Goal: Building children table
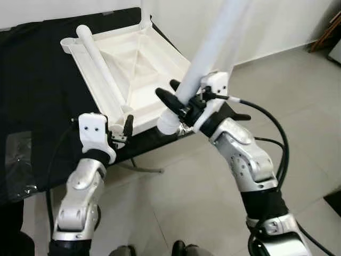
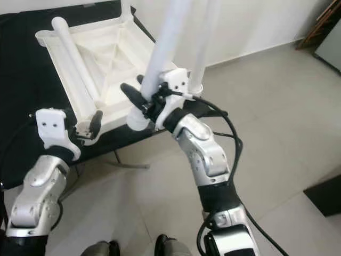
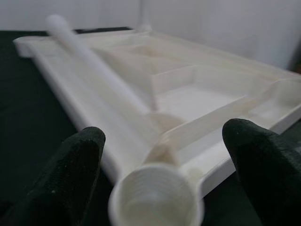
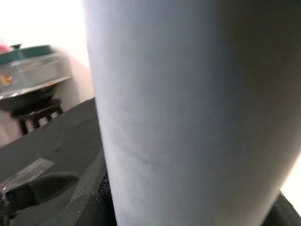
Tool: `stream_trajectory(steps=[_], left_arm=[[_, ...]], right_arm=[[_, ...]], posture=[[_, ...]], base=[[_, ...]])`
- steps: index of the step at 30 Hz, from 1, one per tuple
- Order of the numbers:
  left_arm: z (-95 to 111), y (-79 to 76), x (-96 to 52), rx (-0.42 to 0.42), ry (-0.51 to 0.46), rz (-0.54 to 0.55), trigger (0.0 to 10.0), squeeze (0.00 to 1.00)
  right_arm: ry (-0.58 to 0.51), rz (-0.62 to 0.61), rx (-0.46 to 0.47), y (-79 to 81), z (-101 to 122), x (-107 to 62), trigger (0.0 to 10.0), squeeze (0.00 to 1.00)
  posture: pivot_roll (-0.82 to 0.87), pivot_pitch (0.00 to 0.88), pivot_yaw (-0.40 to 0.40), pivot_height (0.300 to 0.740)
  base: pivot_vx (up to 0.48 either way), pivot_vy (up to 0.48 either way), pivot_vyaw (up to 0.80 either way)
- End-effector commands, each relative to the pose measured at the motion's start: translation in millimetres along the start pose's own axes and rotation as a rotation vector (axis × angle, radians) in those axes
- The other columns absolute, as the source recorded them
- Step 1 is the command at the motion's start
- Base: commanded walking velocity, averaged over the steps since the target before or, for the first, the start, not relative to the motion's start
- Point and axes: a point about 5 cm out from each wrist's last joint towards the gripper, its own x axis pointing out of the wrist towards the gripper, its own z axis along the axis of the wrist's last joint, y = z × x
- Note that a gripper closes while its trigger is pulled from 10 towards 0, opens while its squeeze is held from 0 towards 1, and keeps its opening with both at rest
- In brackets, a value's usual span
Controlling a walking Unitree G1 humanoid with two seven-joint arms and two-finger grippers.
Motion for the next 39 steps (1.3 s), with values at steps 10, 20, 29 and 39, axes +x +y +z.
stream_trajectory(steps=[10,20,29,39], left_arm=[[-15.3,-14.0,-6.3,-0.025,0.042,-0.046,10.0,0.0],[-23.9,-14.0,-10.9,-0.008,0.067,-0.064,10.0,0.0],[-43.1,-19.5,-23.2,-0.052,0.137,-0.112,10.0,0.0],[-47.3,-20.1,-24.1,-0.059,0.148,-0.118,10.0,0.0]], right_arm=[[-0.006,0.004,-0.008,3.7,-2.8,0.6,10.0,0.0],[0.009,-0.029,-0.02,-3.1,-3.4,1.7,10.0,0.0],[0.02,-0.021,-0.037,-4.3,-3.7,2.2,10.0,0.0],[0.024,-0.024,-0.036,-6.5,-4.0,1.8,10.0,0.0]], posture=[[0.01,0.196,-0.06,0.74],[0.01,0.202,-0.063,0.74],[0.01,0.213,-0.066,0.74],[0.01,0.221,-0.066,0.74]], base=[[0.0,0.0,0.8],[0.0,0.0,0.24],[0.0,0.0,0.0],[0.0,0.0,0.0]])
